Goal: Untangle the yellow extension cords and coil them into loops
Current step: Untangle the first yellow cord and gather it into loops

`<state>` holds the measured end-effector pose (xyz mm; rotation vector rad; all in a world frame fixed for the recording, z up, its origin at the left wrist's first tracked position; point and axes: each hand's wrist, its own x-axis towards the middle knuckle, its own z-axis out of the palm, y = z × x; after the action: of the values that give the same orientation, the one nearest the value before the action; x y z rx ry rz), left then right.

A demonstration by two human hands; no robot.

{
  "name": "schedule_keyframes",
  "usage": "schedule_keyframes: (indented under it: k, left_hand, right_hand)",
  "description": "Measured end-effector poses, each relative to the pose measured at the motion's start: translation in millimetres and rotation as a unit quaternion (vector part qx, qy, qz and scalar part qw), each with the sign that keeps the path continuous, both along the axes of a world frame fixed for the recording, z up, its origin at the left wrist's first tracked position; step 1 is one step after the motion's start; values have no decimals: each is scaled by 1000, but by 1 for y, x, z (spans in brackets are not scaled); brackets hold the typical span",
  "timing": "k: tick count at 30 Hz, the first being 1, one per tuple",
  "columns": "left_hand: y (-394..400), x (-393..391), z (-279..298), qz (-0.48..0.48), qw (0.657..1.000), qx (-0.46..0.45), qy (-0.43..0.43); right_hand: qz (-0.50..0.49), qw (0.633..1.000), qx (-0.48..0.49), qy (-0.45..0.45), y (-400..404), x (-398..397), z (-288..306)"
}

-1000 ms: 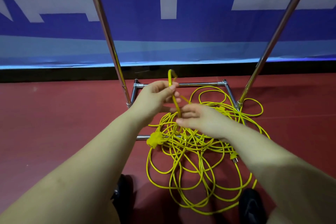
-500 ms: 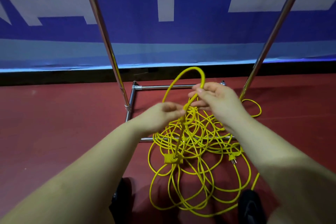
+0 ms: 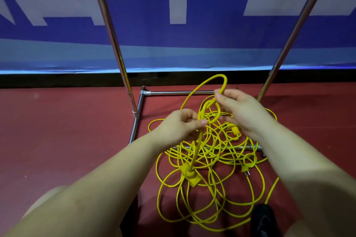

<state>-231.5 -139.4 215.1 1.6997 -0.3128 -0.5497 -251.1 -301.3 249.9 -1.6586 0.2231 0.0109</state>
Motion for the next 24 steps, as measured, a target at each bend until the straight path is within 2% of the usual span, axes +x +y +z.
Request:
schedule_keyframes:
  k: [2, 6, 13, 15, 17, 18, 19, 21, 24]
  left_hand:
    - [-1, -1, 4, 8, 1000, -15, -2]
    - [1, -2, 10, 22, 999, -14, -20]
    - [1, -2, 12, 52, 998, -8, 16]
    - [4, 2, 8, 69, 997, 26, -11]
    - [5, 4, 4, 74, 995, 63, -36]
    - [5, 4, 3, 71, 993, 80, -48]
    - [5, 4, 2, 65, 991, 99, -62]
    - [5, 3, 2, 53, 987, 127, -87]
    - [5, 5, 0, 55, 983, 141, -106]
  right_hand:
    - [-3, 1000, -12, 13, 1, -1, -2]
    - [-7, 999, 33, 22, 2, 0, -1]
    - [-26, 996, 65, 46, 3, 1, -4]
    - [-110, 992, 7, 52, 0, 4, -9]
    - [-184, 973, -142, -17, -5, 4, -9]
    - [-176, 955, -225, -75, -7, 3, -8]
    - [-138, 936, -297, -127, -9, 2, -8]
    - [-22, 911, -380, -158, -9, 0, -8]
    - [81, 912, -389, -106, -4, -4, -11]
